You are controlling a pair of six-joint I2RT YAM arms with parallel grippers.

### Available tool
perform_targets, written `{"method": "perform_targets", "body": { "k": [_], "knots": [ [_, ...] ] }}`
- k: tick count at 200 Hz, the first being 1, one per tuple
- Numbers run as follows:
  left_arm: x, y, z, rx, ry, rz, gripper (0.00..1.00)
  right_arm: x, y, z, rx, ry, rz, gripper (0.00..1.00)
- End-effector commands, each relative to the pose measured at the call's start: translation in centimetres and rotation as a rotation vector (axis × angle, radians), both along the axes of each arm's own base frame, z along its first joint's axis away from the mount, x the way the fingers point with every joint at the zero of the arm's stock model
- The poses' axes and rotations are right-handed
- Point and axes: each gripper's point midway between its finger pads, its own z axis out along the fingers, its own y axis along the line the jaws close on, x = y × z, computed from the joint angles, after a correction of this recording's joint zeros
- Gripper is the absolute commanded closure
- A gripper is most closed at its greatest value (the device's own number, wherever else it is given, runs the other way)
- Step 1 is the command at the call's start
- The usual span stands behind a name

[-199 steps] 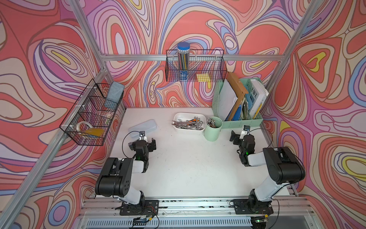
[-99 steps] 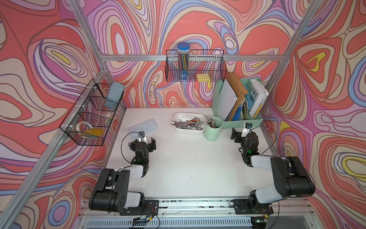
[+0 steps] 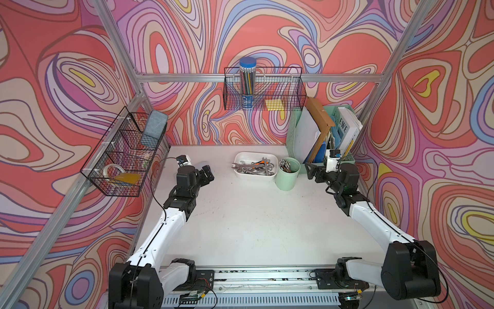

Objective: Take out the wrench from the storage box
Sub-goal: Move the storage box to the center of the board.

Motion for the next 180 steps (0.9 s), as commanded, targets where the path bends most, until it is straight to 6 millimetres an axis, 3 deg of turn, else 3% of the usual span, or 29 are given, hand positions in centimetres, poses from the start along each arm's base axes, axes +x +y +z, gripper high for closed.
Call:
{"method": "perform_targets", "body": {
  "k": [1,27,69,103,137,180],
  "knots": [
    [-3.8,-2.9,-5.1,-0.194,0.285,0.002,0.11,-2.6,2.6,-1.8,0.043,0.181,0.115,0.02],
    [-4.4,-4.9,-5.3,-0.228,0.332,-0.006,0.11,-3.7,3.5,-1.8,0.068,0.213,0.143,0.02],
    [-3.5,-7.4,-6.1,-0.262,0.378,-0.01,0.13,-4.5,3.8,-2.1,0.061,0.259,0.151,0.02],
    [-0.7,-11.4,-6.6,-0.266,0.407,-0.021,0.14,-5.0,4.0,-1.7,0.045,0.292,0.169,0.02],
    [2.4,-15.4,-8.8,-0.328,0.464,-0.009,0.17,-5.8,4.1,-1.8,0.032,0.299,0.178,0.02],
    [5.9,-18.4,-10.7,-0.354,0.518,0.035,0.22,-5.7,4.3,-2.1,0.035,0.301,0.173,0.02]
  ]
}}
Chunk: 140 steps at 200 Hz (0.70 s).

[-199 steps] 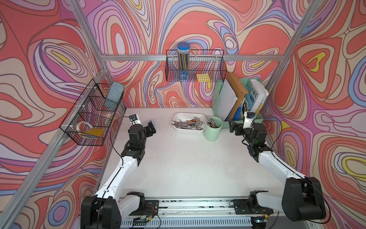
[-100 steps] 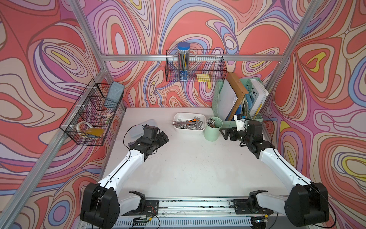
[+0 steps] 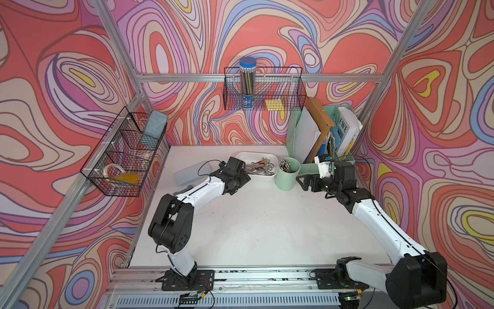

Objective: Take out the wrench from the storage box
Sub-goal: Move the storage box to the center of the board.

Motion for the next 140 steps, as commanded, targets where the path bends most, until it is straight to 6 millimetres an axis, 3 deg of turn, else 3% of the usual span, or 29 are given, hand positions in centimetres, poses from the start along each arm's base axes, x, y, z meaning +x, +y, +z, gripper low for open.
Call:
{"method": "perform_targets", "body": {
  "k": [1,87,140],
  "knots": [
    [1.7,-1.2,0.0,-0.023,0.021,0.053,0.22,-0.4,0.3,0.0,-0.001,0.003,0.011,0.02],
    [5.5,-2.0,-2.0,0.075,0.091,0.101,0.26,0.2,0.3,-0.4,-0.014,0.018,0.007,0.02],
    [5.8,-2.1,-3.9,0.12,0.143,0.085,0.35,0.4,0.3,-1.2,-0.023,0.035,0.011,0.02]
  ]
}}
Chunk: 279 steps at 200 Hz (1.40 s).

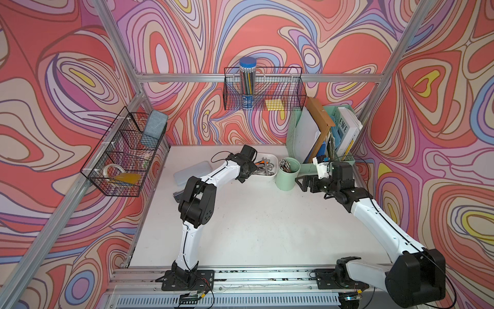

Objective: Take out the wrench from the storage box
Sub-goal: Move the storage box to the center of the board.

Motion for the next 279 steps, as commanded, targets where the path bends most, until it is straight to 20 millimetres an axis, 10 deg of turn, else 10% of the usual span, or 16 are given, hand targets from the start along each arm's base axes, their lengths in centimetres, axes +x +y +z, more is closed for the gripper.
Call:
{"method": "perform_targets", "body": {
  "k": [1,279],
  "knots": [
    [-0.9,0.6,-1.5,0.068,0.062,-0.013,0.36,0.4,0.1,-0.1,-0.012,0.002,0.007,0.02],
    [-3.1,7.5,-2.8,0.248,0.202,-0.378,1.0,0.3,0.5,-0.3,0.002,0.018,0.026,0.02]
  ]
}}
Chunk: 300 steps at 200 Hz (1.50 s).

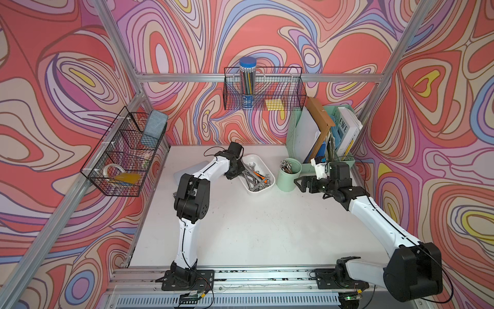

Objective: Take out the wrench from the storage box
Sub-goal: Move the storage box to the center of the board.

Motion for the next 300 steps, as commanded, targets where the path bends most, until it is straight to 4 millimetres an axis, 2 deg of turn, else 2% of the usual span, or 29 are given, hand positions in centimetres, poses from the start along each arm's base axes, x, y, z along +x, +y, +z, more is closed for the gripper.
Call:
{"method": "perform_targets", "body": {
  "k": [1,71,94,150,203,226,253,300],
  "knots": [
    [-3.7,1.9,-1.6,0.131,0.134,-0.128,1.0,0.2,0.3,1.0,0.004,-0.019,0.016,0.02],
    [-5.6,1.1,-1.0,0.102,0.121,-0.255,1.0,0.0,0.3,1.9,0.012,-0.026,0.011,0.02],
    [-7.2,1.1,-0.8,0.122,0.121,-0.301,1.0,-0.3,0.4,2.1,0.014,-0.022,0.015,0.02],
    [-12.0,-0.2,-1.1,0.117,0.121,-0.414,1.0,-1.9,1.0,1.5,0.009,0.008,0.028,0.02],
    [-15.7,-1.0,-1.2,0.11,0.128,-0.464,1.0,-4.2,3.2,0.8,-0.012,0.042,0.041,0.02],
    [-16.7,-1.6,-1.0,0.105,0.118,-0.486,1.0,-5.3,4.5,0.3,-0.026,0.061,0.039,0.02],
    [-18.1,-1.6,-1.8,0.09,0.143,-0.468,1.0,-6.5,6.1,-0.4,-0.047,0.102,0.013,0.02],
    [-19.4,-2.2,-1.7,0.065,0.135,-0.469,1.0,-8.2,9.5,-1.7,-0.083,0.128,0.017,0.04]
  ]
}}
